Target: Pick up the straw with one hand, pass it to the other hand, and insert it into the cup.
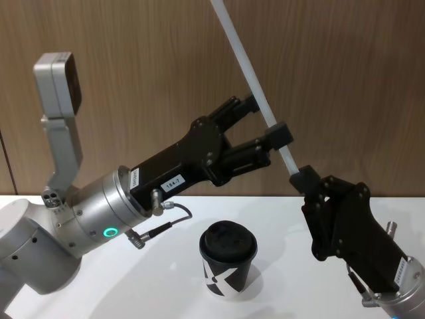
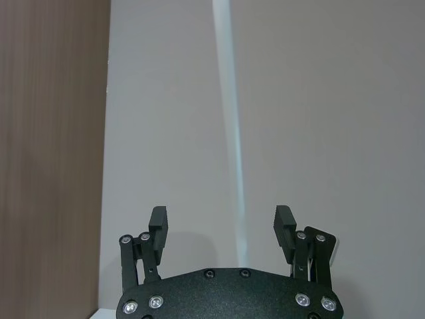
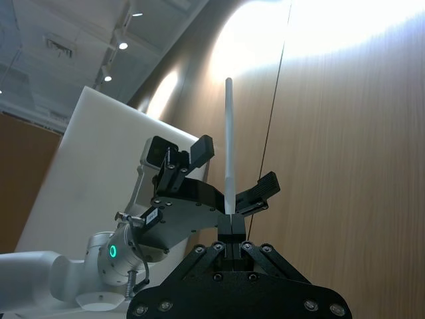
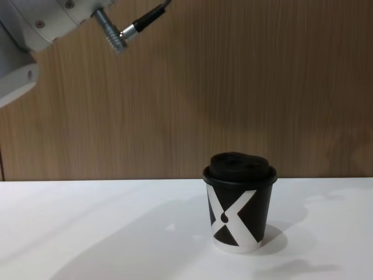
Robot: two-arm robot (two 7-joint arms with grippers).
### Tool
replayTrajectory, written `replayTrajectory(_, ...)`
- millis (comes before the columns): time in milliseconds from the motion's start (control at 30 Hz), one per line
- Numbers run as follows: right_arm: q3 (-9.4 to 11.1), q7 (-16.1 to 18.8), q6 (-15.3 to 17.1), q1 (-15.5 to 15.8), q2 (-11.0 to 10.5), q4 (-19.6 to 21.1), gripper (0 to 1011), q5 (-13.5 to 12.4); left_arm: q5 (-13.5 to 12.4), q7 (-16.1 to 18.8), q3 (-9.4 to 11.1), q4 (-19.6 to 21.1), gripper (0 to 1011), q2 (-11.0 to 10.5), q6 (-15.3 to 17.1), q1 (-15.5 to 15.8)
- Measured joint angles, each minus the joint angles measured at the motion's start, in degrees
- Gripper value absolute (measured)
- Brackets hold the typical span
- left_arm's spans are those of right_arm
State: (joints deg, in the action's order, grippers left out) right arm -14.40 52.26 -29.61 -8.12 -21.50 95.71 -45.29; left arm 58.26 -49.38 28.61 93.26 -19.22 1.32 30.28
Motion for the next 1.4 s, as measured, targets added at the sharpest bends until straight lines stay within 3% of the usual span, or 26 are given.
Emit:
replayTrajectory(133, 0.0, 0.0, 0.0, 0.0, 0.0, 0.0, 4, 0.0, -0.2, 0.5, 0.3, -0.3, 988, 0.2, 0.0, 0.3)
replayTrajectory(433, 0.0, 0.0, 0.0, 0.0, 0.0, 0.0, 4, 0.0, -0.5, 1.2, 0.6, -0.8, 788, 0.4, -0.1, 0.7)
replayTrajectory(567, 0.0, 0.0, 0.0, 0.0, 0.0, 0.0, 4, 0.0, -0.5, 1.3, 0.7, -1.0, 624, 0.5, -0.1, 0.8)
replayTrajectory(667, 0.0, 0.0, 0.0, 0.0, 0.0, 0.0, 4, 0.0, -0.6, 1.4, 0.8, -1.0, 563, 0.6, -0.1, 0.8)
replayTrajectory(1033, 0.0, 0.0, 0.0, 0.0, 0.0, 0.0, 4, 0.0, -0.6, 1.6, 0.9, -1.2, 190, 0.6, -0.1, 0.9)
replayTrajectory(1400, 0.0, 0.0, 0.0, 0.0, 0.0, 0.0, 4, 0.0, -0.7, 1.7, 1.0, -1.2, 89, 0.7, -0.1, 1.0)
